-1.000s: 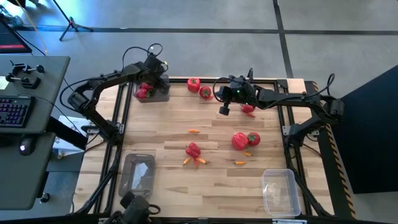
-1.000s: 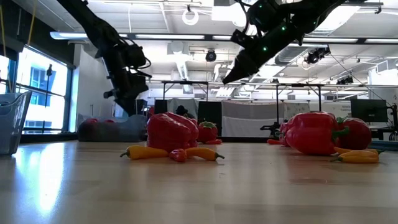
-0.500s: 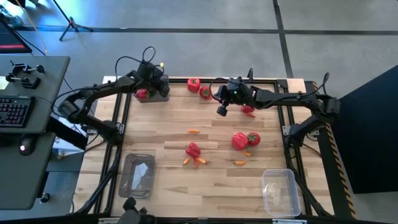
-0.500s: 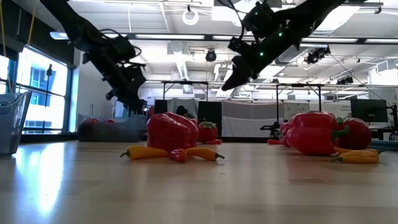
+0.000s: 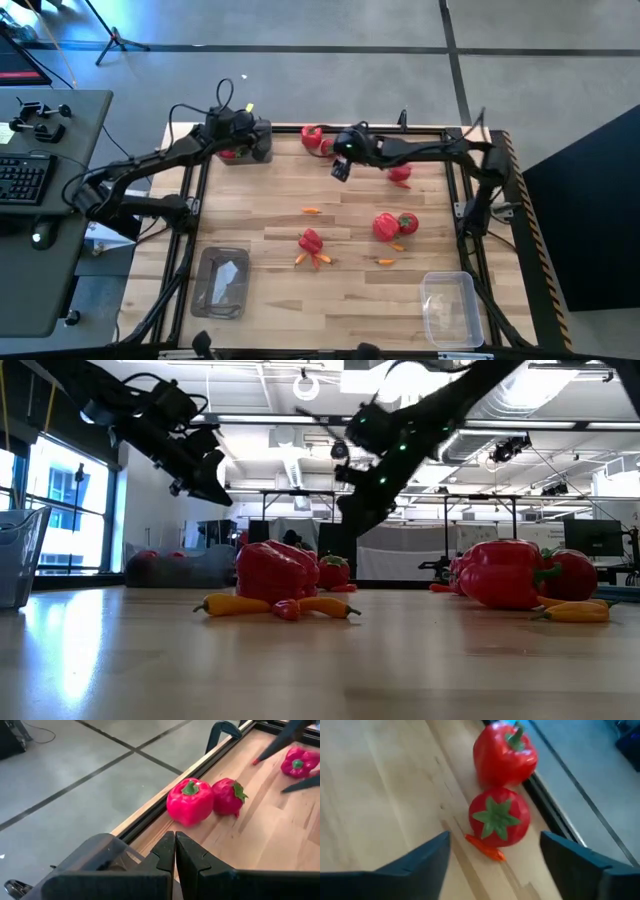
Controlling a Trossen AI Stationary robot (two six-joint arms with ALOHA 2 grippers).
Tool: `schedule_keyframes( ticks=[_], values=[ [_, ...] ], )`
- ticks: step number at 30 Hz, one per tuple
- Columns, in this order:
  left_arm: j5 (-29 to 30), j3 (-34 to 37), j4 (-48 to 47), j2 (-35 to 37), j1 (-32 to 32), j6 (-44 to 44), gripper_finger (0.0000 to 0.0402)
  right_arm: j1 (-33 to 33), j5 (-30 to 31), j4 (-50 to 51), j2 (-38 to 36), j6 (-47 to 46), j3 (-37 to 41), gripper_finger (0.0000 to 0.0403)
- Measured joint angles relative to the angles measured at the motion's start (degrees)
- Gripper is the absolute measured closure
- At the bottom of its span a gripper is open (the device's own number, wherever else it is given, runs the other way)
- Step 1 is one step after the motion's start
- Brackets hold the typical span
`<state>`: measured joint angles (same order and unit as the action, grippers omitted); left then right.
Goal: Sort produce into baskets
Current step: Put the red tomato into the top black bin
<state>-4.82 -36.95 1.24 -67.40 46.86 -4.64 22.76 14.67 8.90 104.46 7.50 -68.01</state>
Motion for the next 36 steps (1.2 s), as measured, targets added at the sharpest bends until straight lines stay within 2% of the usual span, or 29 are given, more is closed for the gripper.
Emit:
schedule_keyframes(
  ticks=[5,12,18,32,36],
  values=[
    [0.02,1.18,0.04,0.51,-0.05,0.01,0.0401,0.13,0.37,11.36,7.85,1.88,-10.7,0.0049],
    [0.07,1.71,-0.51,0.51,-0.05,-0.04,0.0401,0.3,5.28,15.65,13.55,7.93,-19.61,0.0043],
    [0.07,1.71,-0.5,0.51,-0.05,-0.09,0.0401,1.46,0.86,15.61,15.13,9.43,-21.18,0.0043],
    [0.07,1.71,-0.51,0.47,-0.08,-0.09,0.0401,3.41,-1.73,14.54,17.57,9.49,-21.27,0.0043],
    [0.07,1.68,-0.51,0.44,-0.12,-0.09,0.0401,3.97,-2.71,15.48,18.44,9.03,-21.27,0.0057]
  ],
)
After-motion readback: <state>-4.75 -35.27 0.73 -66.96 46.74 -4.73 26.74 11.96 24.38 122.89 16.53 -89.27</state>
